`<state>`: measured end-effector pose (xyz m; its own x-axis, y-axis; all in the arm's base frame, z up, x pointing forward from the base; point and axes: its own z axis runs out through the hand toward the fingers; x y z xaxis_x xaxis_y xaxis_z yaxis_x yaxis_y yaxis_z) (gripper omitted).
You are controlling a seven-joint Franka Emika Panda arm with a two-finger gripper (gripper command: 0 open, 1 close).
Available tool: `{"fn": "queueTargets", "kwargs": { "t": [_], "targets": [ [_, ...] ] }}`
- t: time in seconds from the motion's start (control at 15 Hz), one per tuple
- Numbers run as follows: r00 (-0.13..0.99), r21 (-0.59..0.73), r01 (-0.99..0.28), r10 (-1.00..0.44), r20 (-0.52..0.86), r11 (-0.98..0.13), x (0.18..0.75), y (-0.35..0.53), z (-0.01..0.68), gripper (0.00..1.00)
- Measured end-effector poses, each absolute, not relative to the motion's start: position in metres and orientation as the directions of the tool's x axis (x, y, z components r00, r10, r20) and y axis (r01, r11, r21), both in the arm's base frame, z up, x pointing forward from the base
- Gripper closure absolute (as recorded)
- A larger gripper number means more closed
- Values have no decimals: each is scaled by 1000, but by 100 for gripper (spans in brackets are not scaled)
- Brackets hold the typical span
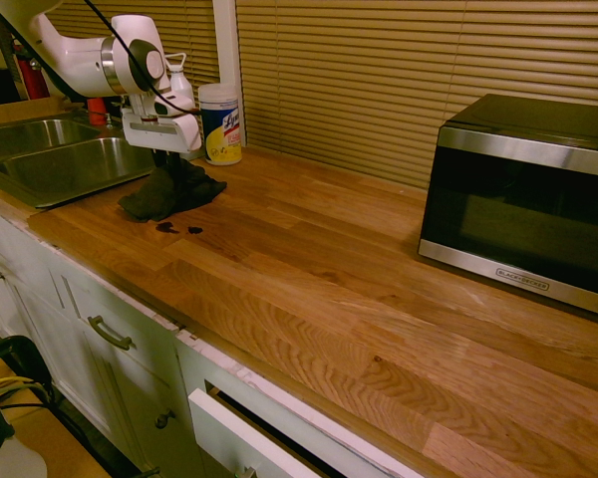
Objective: Clear the spill
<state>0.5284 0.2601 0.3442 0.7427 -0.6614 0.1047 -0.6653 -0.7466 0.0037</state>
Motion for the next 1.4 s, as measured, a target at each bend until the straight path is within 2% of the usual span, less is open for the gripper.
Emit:
{"fn": "queueTargets", "kwargs": {
  "t": [0.53,1.4],
  "targets": [
    [702,20,-710,-705,101,-704,497,205,347,100],
    [609,16,-791,-785,112,-611,502,74,358,100]
  ]
}}
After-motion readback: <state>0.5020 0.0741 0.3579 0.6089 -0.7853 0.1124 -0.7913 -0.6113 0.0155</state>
